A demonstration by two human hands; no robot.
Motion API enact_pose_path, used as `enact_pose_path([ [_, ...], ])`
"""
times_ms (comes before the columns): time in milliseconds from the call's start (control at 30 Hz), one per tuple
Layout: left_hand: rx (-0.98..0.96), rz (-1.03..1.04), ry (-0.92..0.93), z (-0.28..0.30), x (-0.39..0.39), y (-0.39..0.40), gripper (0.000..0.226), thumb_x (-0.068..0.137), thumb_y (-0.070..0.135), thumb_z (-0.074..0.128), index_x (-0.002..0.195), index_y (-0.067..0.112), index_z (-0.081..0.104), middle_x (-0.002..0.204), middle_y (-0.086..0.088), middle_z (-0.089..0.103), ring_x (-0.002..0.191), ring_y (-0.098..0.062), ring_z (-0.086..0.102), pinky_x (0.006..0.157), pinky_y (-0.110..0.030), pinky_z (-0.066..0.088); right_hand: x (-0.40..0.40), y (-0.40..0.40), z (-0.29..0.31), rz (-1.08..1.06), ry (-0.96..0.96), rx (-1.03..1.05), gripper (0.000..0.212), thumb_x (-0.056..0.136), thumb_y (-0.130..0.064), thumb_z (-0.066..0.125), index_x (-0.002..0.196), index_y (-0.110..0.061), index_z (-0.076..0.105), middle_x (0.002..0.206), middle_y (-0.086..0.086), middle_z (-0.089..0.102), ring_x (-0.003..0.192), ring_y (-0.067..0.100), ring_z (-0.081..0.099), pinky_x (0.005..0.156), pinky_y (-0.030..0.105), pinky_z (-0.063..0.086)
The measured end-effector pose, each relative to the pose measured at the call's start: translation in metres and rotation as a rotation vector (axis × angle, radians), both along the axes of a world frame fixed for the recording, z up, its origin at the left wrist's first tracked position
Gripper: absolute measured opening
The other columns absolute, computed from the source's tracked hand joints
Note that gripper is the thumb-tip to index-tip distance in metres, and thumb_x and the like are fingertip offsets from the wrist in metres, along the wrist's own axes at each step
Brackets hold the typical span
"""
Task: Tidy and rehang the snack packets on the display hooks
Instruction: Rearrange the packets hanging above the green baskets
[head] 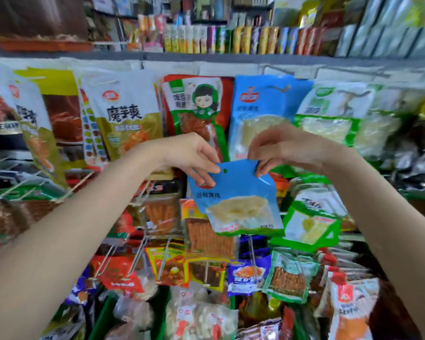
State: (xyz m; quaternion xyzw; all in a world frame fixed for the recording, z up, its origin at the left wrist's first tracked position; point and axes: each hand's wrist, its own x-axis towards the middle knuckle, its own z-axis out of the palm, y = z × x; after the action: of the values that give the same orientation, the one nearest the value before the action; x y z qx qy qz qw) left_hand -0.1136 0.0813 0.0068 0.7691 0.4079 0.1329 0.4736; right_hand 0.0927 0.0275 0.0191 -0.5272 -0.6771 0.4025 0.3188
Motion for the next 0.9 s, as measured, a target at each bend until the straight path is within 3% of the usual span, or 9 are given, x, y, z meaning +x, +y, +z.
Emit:
enact_pose_path([
  [167,0.142,0.051,-0.145,0.007,0.092,-0.013,0.014,0.085,-0.002,0.057,0.077,0.009,0.054,0.069,-0.013,0.059,0.046,-0.007,0.063,0.045,-0.017,0.049,0.078,-0.011,0.003,-0.117,-0.182,0.174,0.007,0.078,-0.009,0.07,0.084,-0.005,0.067,0.045,-0.007,0.056,0.039,0.001,0.052,0.045,0.01,0.045],
  [267,0.268,0.054,-0.172,0.015,0.137,-0.027,0.016,0.086,0.001,0.058,0.075,0.011,0.054,0.063,-0.009,0.061,0.042,-0.003,0.06,0.043,-0.015,0.046,0.115,-0.016,0.004,-0.247,-0.177,0.318,0.014,0.076,-0.012,0.073,0.063,-0.01,0.066,0.04,-0.009,0.05,0.035,-0.001,0.043,0.041,0.008,0.035],
  [367,0.444,0.106,-0.171,0.032,0.16,-0.031,0.013,0.084,0.008,0.062,0.074,0.014,0.058,0.045,0.007,0.062,0.042,-0.001,0.059,0.045,-0.014,0.048,0.135,-0.018,0.012,-0.324,-0.113,0.475,0.033,0.074,-0.017,0.075,0.047,-0.027,0.059,0.038,-0.009,0.049,0.037,0.001,0.041,0.045,0.02,0.033],
  [467,0.805,0.23,-0.121,0.045,0.159,-0.037,0.006,0.082,0.02,0.066,0.079,0.015,0.064,0.046,0.014,0.059,0.045,-0.004,0.061,0.052,-0.019,0.052,0.131,-0.016,0.026,-0.325,-0.097,0.595,0.021,0.077,-0.021,0.074,0.058,-0.017,0.065,0.048,-0.009,0.052,0.044,0.003,0.042,0.05,0.027,0.034],
  [533,1.147,0.364,-0.097,0.047,0.148,-0.042,0.021,0.078,0.035,0.061,0.08,0.016,0.067,0.05,0.004,0.056,0.049,-0.015,0.058,0.055,-0.027,0.047,0.117,-0.013,0.034,-0.307,-0.093,0.671,0.018,0.079,-0.022,0.072,0.068,-0.008,0.068,0.052,-0.002,0.05,0.044,0.003,0.039,0.049,0.022,0.031],
  [600,1.3,0.474,-0.134,0.048,0.136,-0.041,0.031,0.076,0.04,0.054,0.081,0.012,0.068,0.05,0.003,0.049,0.049,-0.018,0.049,0.051,-0.025,0.037,0.101,-0.005,0.042,-0.291,-0.14,0.757,0.021,0.081,-0.024,0.07,0.072,-0.004,0.069,0.057,0.005,0.051,0.045,0.006,0.037,0.048,0.018,0.027],
  [733,1.338,0.545,-0.082,0.049,0.119,-0.028,0.015,0.086,0.019,0.059,0.087,0.006,0.067,0.051,0.01,0.044,0.046,-0.013,0.044,0.049,-0.012,0.029,0.074,0.022,0.055,-0.291,-0.247,0.788,0.027,0.084,-0.028,0.066,0.083,-0.001,0.07,0.071,0.009,0.058,0.059,0.013,0.045,0.049,0.016,0.03],
  [800,1.343,0.552,-0.032,0.049,0.116,-0.022,0.016,0.089,0.017,0.057,0.09,0.005,0.067,0.057,0.003,0.053,0.052,-0.019,0.051,0.05,-0.023,0.032,0.068,0.034,0.058,-0.282,-0.25,0.765,0.028,0.083,-0.028,0.066,0.084,0.0,0.07,0.071,0.008,0.058,0.06,0.014,0.046,0.051,0.022,0.034],
  [900,1.292,0.573,-0.038,0.05,0.117,-0.01,0.018,0.09,0.021,0.056,0.092,0.006,0.065,0.061,-0.001,0.053,0.06,-0.023,0.054,0.053,-0.027,0.034,0.067,0.041,0.057,-0.275,-0.206,0.742,0.03,0.082,-0.028,0.068,0.083,0.002,0.07,0.072,0.008,0.058,0.063,0.015,0.048,0.05,0.021,0.033],
])
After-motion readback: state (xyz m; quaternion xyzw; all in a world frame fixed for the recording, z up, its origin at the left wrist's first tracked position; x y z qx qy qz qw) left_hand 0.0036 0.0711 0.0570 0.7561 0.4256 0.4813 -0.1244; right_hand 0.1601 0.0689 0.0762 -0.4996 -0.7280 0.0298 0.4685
